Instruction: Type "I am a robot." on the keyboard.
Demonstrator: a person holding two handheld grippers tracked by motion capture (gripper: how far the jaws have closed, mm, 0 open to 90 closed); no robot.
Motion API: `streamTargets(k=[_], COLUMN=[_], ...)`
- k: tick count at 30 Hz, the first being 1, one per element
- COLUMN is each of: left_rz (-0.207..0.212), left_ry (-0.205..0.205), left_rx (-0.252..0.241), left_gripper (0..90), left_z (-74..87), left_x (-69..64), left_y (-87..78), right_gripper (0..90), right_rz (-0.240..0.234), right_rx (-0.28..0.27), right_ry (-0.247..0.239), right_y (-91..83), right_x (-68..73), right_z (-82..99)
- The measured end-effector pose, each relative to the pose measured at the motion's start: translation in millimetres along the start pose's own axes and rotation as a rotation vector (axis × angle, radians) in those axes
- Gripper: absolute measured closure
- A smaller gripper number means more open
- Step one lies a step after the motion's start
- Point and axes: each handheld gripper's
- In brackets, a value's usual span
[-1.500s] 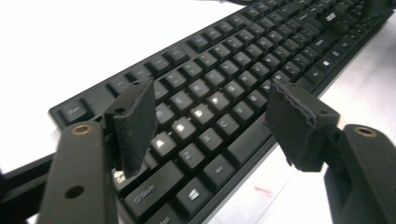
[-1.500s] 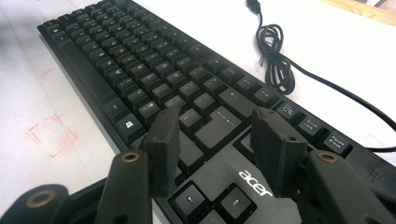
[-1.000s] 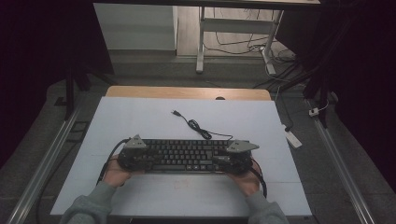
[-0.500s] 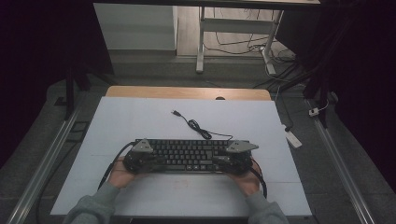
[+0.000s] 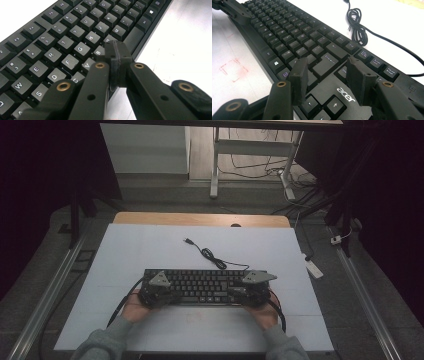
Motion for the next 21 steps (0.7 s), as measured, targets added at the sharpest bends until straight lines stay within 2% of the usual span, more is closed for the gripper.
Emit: streamTargets(k=[13, 21], left_rz=[-0.003, -0.001], left_ry=[0.006, 0.003], left_rx=[0.025, 0.022], left_gripper=[88.9, 88.9], left_z=[0.8, 0.7], left_x=[-0.2, -1.3], left_y=[6.3, 7.1], right_gripper=[52.2, 52.3], right_rz=[0.0, 0.002], right_rx=[-0.005, -0.008], right_ry=[0.003, 0.003], right_y=[0.2, -0.3], right_x=[-0.2, -0.1], right_z=[0.1, 0.0])
Point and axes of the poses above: each handheld gripper's, and its own axes: y roughly forward along the jaws, z roughly out of its underside, x roughly to its left, and after that the axes turned 4 degrees about -y, right-handed
